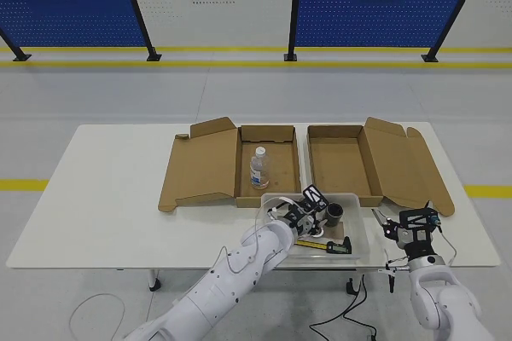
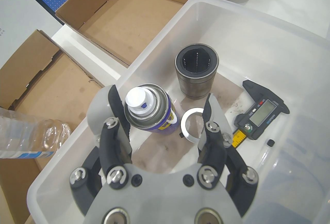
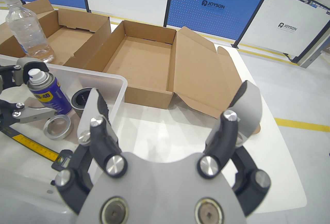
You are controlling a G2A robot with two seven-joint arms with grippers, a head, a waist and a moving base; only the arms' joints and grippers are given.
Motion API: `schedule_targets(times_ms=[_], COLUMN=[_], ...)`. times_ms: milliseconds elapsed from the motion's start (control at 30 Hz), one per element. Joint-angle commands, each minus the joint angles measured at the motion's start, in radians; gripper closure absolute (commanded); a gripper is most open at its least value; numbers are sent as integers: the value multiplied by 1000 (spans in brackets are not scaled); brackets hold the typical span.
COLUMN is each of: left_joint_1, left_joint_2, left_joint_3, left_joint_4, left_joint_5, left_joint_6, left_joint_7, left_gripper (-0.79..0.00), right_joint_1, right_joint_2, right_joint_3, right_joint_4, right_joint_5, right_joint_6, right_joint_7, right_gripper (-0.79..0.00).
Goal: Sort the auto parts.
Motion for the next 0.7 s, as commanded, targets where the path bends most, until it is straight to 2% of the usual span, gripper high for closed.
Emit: schedule_targets(times_ms=[0, 467, 667], left_joint_1=[-2, -11, -16], left_joint_2=[-2, -14, -18], left_joint_3=[-1, -10, -13], left_joint_4=[5, 19, 34], left_joint_5=[0, -4, 4], left_joint_6=[2, 13, 15], left_joint_7=[1, 2, 3], left_gripper=[-603, -529, -459], right_joint_1=[0, 0, 0], right_joint_2=[0, 0, 0], right_joint_3=[0, 0, 0], right_joint_4=[0, 0, 0], right_joint_5=[0, 0, 0], right_joint_6=[0, 0, 0], right_joint_7=[0, 0, 0], right_gripper=[-785, -785, -785])
